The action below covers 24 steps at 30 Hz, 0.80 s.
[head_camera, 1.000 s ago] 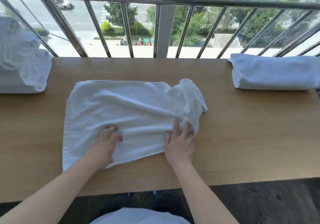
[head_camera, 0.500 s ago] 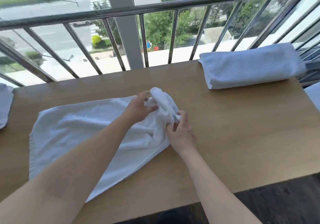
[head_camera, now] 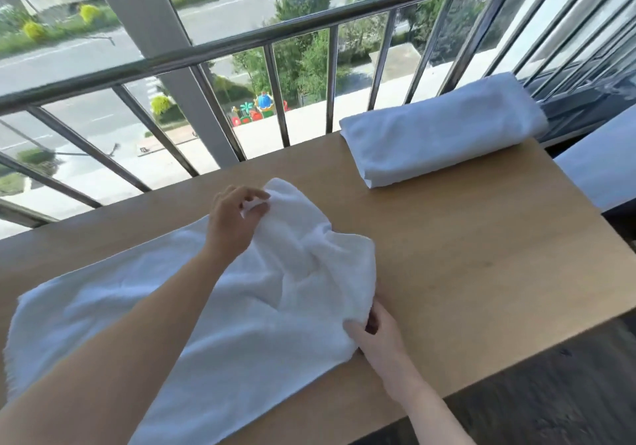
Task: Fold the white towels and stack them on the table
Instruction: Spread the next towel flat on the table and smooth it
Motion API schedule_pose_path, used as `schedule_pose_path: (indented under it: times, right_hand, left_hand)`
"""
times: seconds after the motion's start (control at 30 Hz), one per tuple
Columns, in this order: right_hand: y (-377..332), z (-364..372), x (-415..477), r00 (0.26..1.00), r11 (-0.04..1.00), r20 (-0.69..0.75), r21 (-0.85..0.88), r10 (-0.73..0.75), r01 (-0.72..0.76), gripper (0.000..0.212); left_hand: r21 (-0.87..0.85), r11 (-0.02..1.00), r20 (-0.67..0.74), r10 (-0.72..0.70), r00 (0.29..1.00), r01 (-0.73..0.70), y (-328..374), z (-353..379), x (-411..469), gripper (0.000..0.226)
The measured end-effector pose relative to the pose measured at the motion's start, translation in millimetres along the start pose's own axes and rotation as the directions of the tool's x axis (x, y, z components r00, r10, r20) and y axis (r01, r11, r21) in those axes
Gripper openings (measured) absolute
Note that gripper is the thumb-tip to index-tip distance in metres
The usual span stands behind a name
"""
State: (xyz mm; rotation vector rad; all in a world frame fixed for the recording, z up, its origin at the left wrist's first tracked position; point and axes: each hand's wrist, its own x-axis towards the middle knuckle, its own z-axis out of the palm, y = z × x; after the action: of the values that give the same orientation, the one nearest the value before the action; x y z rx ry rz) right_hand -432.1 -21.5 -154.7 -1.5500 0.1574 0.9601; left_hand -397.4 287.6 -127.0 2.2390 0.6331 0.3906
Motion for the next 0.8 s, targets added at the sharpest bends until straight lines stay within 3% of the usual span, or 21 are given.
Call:
schedule_pose_path:
  times: [0.03,0.1,0.2,0.3,0.37,0.4,0.47,0.57,0.63,0.7,0.8]
  right_hand:
    - [7,-6,-6,0.997,1.000,-0.070,-0.002,0.017,-0.017,0.013]
    - [16,-15,-5,0.959,1.000,-0.283,-0.025,-0.016,0.010,0.038]
    - [3,-19,9,0.854,0.991,-0.508,-0.116,-0.113,0.062,0.028]
    - [-15,-20,27,0.820,0.963,-0.536,-0.261,-0.201,0.066,0.041]
    - [-23,-23,38,0.815,0.969,-0.551,-0.243,-0.178,0.048,0.054]
    - [-24,-25,42,0.825,0.978,-0.543,-0.201,-0.156,0.052,0.050]
    - [-23,-31,43,0.844,0.972,-0.510,-0.231,-0.166,0.051,0.022]
    - [-20,-48,35,0.824,0.921,-0.504,-0.385,-0.258,0.053,0.042]
    - [-25,-64,31,0.764,0.912,-0.578,-0.410,-0.287,0.032,0.043]
    - [-28,-80,33,0.738,0.873,-0.612,-0.484,-0.284,-0.065,0.038]
    - [-30,-82,35,0.758,0.720,-0.584,-0.656,-0.292,-0.228,0.014]
  left_hand:
    - [-0.010,1.000,-0.031,-0.019,0.999,0.019,1,5,4,0.022]
    - [0.037,0.998,-0.022,-0.059,0.998,0.060,1,17,8,0.025]
    - [0.242,0.965,0.153,-0.142,0.978,0.102,4,36,11,0.056]
    - [0.323,0.945,0.362,-0.170,0.917,0.048,14,58,12,0.071]
    - [0.435,0.900,0.503,-0.214,0.837,-0.031,19,73,8,0.083]
    - [0.479,0.876,0.541,-0.243,0.805,-0.058,20,79,5,0.089]
    - [0.514,0.853,0.575,-0.264,0.774,-0.091,18,85,0,0.098]
    - [0.547,0.823,0.569,-0.232,0.789,-0.154,11,84,-8,0.099]
    - [0.593,0.778,0.498,-0.152,0.854,-0.207,11,88,-25,0.090]
    - [0.619,0.759,0.406,-0.087,0.910,-0.204,15,98,-57,0.079]
    - [0.617,0.779,0.392,-0.181,0.902,-0.112,15,114,-108,0.080]
